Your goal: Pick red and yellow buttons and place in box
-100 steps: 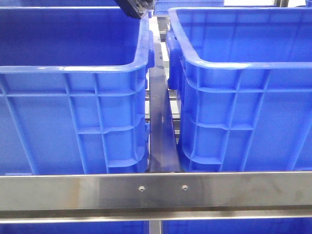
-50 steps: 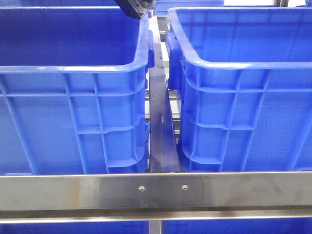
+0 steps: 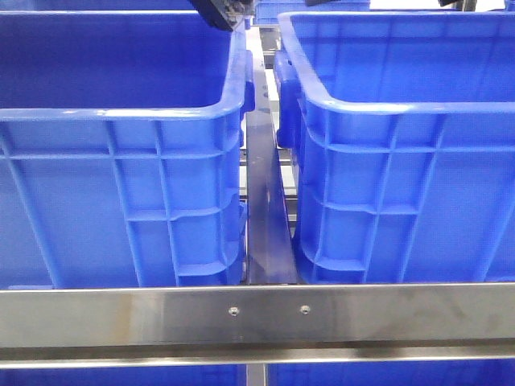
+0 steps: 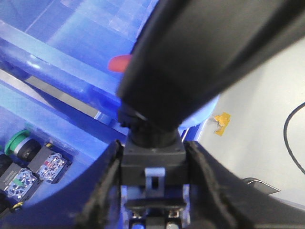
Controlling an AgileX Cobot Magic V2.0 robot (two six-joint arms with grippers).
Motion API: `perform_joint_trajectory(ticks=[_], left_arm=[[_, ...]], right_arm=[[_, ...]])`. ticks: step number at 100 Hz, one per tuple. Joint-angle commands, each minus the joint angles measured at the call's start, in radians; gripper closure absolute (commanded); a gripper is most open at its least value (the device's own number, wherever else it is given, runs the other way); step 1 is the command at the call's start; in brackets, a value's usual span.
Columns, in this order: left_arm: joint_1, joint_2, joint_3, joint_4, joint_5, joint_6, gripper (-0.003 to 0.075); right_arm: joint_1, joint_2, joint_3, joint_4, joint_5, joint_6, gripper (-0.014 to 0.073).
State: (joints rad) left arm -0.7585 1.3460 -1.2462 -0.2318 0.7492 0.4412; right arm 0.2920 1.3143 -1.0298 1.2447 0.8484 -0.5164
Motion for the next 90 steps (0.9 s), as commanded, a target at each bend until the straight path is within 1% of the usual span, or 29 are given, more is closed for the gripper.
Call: perform_joint_trajectory(ticks=[1, 13, 20, 32, 39, 46, 51, 53, 54, 58, 61, 64, 73, 90], left_arm=[[-0.007, -0.029, -0.030, -0.023, -0.069, 0.000, 0.0511], [-0.007, -0.029, -0.030, -0.023, -0.069, 0.000, 0.0511], [-0.007, -0.029, -0.030, -0.023, -0.069, 0.000, 0.0510], [-0.007, -0.029, -0.030, -0.023, -0.069, 0.000, 0.0503], [-0.007, -0.029, -0.030, -0.023, -0.069, 0.000, 0.0448], [-0.007, -0.029, -0.030, -0.023, -0.069, 0.000, 0.0314], [-0.007, -0.029, -0.030, -0.023, -0.071, 0.000, 0.0178], [-0.007, -0.029, -0.030, -0.023, -0.071, 0.000, 0.0147], [-0.007, -0.029, -0.030, -0.023, -0.071, 0.000, 0.0118], [-0.007, -0.029, -0.030, -0.005, -0.071, 0.000, 0.0050], [-0.007, -0.029, -0.030, 0.004, -0.065, 0.000, 0.0023], [-0.007, -0.029, -0.030, 0.011, -0.061, 0.000, 0.0013], [-0.007, -0.029, -0.030, 0.011, -0.036, 0.000, 0.0029], [-0.007, -0.029, -0.030, 0.011, -0.019, 0.000, 0.0051]], right_arm=[[0.001, -0.024, -0.037, 0.060, -0.019, -0.019, 0.0088], [0.001, -0.024, -0.037, 0.060, -0.017, -0.019, 0.0295], [0.001, -0.024, -0.037, 0.060, -0.017, -0.019, 0.0365], [0.001, -0.024, -0.037, 0.060, -0.017, -0.019, 0.0372], [0.001, -0.024, -0.037, 0.060, -0.017, -0.019, 0.0372], [0.001, -0.024, -0.037, 0.060, -0.017, -0.019, 0.0372], [0.001, -0.024, -0.037, 0.060, -0.017, -0.019, 0.0372], [0.001, -0.024, -0.037, 0.060, -0.019, -0.019, 0.0372], [0.001, -0.024, -0.037, 0.060, -0.020, -0.019, 0.0372], [-0.001, -0.024, -0.037, 0.060, -0.027, -0.019, 0.0372], [-0.002, -0.024, -0.037, 0.060, -0.033, -0.019, 0.0372], [-0.007, -0.024, -0.037, 0.060, -0.047, -0.022, 0.0372], [-0.034, -0.027, -0.037, 0.060, -0.089, -0.040, 0.0372], [-0.130, -0.027, -0.038, 0.059, -0.188, -0.125, 0.0372]])
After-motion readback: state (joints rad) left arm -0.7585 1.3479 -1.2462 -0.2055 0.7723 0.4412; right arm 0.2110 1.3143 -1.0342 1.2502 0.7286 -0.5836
